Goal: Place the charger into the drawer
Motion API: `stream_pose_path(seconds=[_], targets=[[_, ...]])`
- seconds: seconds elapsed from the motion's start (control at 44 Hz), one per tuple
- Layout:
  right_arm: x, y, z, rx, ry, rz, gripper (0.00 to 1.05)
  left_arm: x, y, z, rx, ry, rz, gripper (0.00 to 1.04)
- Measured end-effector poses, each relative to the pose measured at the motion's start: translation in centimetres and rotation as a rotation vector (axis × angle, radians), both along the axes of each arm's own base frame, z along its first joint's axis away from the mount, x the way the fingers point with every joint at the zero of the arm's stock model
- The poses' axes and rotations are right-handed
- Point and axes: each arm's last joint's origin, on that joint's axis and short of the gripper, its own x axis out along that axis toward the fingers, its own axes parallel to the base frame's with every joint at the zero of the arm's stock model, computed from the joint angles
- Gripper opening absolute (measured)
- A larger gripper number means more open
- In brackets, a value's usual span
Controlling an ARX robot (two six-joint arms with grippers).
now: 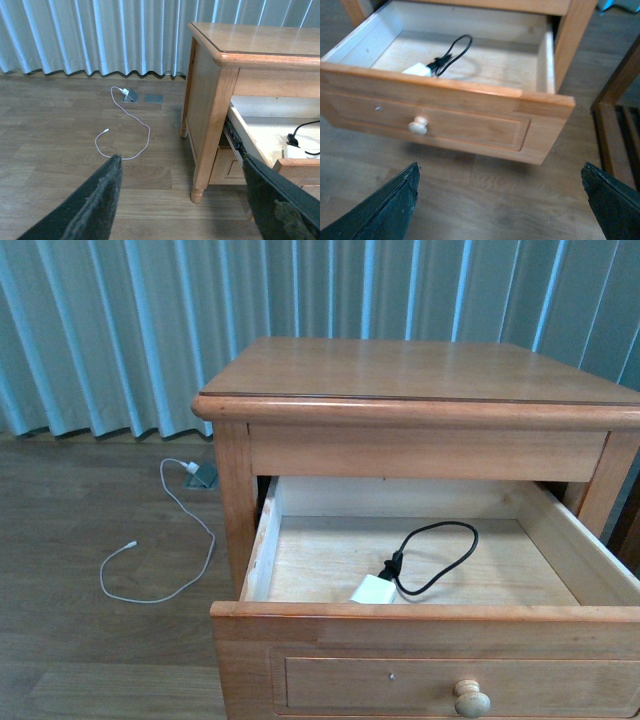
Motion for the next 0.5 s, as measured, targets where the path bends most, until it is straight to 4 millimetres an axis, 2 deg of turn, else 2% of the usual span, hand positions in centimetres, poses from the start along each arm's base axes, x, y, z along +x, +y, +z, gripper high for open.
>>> stream_pose_path(seconds=[0.091, 0.159, 0.295, 0.5], targets=[[0.9, 0.9, 0.3, 0.017, 0.078, 0.029, 0.96, 0.0, 0.0, 0.0, 0.0, 0.0, 0.0, 0.92], [1.6, 1.5, 0.3, 0.029, 0.134, 0.04, 0.96, 0.0, 0.0, 0.0, 0.0, 0.0, 0.0, 1.0], [4.3, 3.8, -0.5, 0.082, 0.303, 0.036, 0.96, 0.0, 0.0, 0.0, 0.002, 0.0, 0.0, 0.99], [8.5, 5.9, -1.6, 0.111, 0.388, -0.073, 0.96, 0.0, 0.0, 0.0, 0.003, 0.0, 0.0, 0.99]])
